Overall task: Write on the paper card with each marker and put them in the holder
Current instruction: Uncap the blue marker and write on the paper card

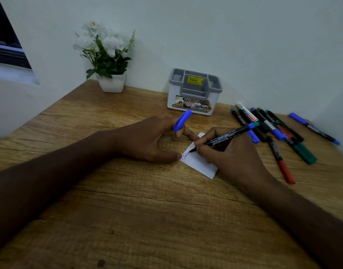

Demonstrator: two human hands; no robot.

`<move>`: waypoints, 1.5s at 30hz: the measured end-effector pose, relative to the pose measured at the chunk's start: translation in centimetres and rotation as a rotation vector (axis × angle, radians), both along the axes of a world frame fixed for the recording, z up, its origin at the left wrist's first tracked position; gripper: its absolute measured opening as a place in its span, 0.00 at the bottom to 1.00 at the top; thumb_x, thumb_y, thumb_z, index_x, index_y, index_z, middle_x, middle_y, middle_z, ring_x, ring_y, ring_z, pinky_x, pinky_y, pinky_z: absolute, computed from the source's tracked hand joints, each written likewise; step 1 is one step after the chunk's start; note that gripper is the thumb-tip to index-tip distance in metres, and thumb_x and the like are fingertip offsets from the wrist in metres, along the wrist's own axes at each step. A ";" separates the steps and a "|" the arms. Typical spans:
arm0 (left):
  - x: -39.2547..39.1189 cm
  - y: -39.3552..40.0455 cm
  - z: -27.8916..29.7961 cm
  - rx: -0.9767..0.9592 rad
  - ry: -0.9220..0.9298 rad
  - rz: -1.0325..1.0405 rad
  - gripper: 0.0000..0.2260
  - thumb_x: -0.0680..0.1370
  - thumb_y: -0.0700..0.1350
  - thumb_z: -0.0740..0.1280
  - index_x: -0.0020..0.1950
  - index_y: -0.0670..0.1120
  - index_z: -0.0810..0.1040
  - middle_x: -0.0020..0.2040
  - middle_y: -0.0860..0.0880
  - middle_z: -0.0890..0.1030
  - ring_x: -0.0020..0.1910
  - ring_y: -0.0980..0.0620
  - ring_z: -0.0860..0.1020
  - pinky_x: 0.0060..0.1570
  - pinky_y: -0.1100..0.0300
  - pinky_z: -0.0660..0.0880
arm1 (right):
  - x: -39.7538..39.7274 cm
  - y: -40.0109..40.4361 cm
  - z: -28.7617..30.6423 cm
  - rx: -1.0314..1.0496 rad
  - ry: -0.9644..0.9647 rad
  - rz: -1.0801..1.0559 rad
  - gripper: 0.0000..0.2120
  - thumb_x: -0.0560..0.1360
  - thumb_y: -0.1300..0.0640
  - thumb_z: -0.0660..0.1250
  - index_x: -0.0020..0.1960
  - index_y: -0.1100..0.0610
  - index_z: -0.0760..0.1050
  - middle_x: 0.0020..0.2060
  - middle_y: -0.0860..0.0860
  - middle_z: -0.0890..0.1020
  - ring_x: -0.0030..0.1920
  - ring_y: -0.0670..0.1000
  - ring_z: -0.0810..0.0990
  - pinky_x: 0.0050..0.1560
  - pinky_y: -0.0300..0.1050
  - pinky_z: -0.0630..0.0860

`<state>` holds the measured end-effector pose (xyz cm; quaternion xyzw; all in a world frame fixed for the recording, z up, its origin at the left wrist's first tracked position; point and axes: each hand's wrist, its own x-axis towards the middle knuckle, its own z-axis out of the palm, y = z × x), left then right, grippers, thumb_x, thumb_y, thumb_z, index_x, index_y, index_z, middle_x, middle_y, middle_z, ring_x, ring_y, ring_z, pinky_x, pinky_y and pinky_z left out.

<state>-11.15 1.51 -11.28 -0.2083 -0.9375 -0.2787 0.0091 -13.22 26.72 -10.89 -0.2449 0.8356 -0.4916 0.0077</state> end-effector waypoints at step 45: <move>0.1 0.1 0.1 -0.003 -0.017 0.009 0.18 0.75 0.58 0.77 0.59 0.56 0.74 0.56 0.75 0.67 0.58 0.79 0.66 0.49 0.79 0.65 | -1.5 0.2 0.0 0.019 0.077 0.059 0.01 0.71 0.54 0.76 0.41 0.48 0.87 0.40 0.41 0.88 0.42 0.42 0.85 0.40 0.36 0.81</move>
